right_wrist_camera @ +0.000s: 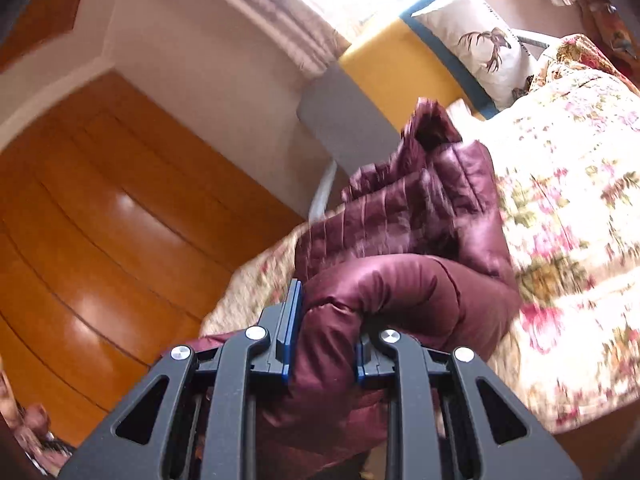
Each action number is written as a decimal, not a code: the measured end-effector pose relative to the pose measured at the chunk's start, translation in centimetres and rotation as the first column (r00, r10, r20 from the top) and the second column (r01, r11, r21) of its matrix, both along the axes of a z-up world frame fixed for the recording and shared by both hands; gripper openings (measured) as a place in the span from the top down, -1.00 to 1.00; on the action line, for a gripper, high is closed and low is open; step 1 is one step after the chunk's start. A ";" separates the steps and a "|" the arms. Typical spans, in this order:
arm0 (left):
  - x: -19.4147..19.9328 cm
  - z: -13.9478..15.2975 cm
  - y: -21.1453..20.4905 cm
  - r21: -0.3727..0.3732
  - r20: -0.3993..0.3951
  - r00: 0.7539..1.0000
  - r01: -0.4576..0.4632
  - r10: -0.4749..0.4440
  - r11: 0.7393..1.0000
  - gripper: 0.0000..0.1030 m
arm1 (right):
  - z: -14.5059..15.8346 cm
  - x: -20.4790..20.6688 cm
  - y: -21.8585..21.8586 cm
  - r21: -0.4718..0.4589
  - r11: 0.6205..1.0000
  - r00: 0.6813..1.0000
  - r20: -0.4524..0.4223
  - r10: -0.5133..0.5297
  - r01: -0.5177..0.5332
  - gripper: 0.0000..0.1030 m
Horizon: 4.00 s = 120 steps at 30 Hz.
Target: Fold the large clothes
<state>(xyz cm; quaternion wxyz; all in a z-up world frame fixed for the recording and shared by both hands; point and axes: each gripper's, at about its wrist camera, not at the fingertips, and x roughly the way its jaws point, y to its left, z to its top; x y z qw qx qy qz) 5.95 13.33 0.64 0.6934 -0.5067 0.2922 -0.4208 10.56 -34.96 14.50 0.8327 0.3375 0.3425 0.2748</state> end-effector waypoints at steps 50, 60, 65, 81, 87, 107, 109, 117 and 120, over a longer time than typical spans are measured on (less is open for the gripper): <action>31.0 -2.2 -16.2 0.943 0.101 0.984 -0.048 -0.144 0.330 -0.05 | -11.7 24.9 7.4 -0.710 0.680 0.979 -0.196 0.061 -0.184 0.02; 28.8 1.3 -7.7 0.766 0.200 0.978 -0.196 0.062 0.612 1.00 | -5.4 22.0 3.8 -0.641 0.767 1.000 -0.018 0.022 -0.029 0.83; 30.1 2.4 -4.3 0.709 0.201 0.952 -0.303 0.229 0.637 1.00 | -3.2 22.5 -0.7 -0.587 0.790 0.984 0.076 -0.160 0.174 0.84; 34.0 -3.4 -6.5 0.846 0.070 0.962 -0.197 0.264 0.496 0.98 | -15.8 28.0 2.0 -0.804 0.577 0.966 -0.013 -0.259 0.144 0.71; 29.9 0.6 -5.5 0.797 0.116 0.950 -0.263 0.290 0.544 -0.37 | -10.2 24.6 0.3 -0.735 0.644 0.963 0.045 -0.267 0.213 -0.62; 26.2 -6.3 -4.2 0.858 -0.018 0.931 -0.172 0.364 0.483 -0.59 | -14.4 21.0 11.8 -0.741 0.670 0.992 -0.035 -0.119 0.054 -0.72; 25.4 -5.2 -4.5 0.874 0.011 0.925 -0.193 0.380 0.445 -0.58 | -13.7 20.6 11.9 -0.739 0.672 0.993 -0.041 -0.112 0.045 -0.73; 20.4 -0.6 -6.3 0.909 0.184 0.897 -0.311 0.401 0.279 -0.70 | -7.5 13.4 7.6 -0.609 0.788 0.996 0.046 -0.079 0.090 -0.96; 19.0 -0.1 -6.8 0.913 0.203 0.901 -0.316 0.384 0.260 -0.75 | -7.2 10.3 3.6 -0.516 0.842 0.986 0.032 -0.164 0.157 -0.96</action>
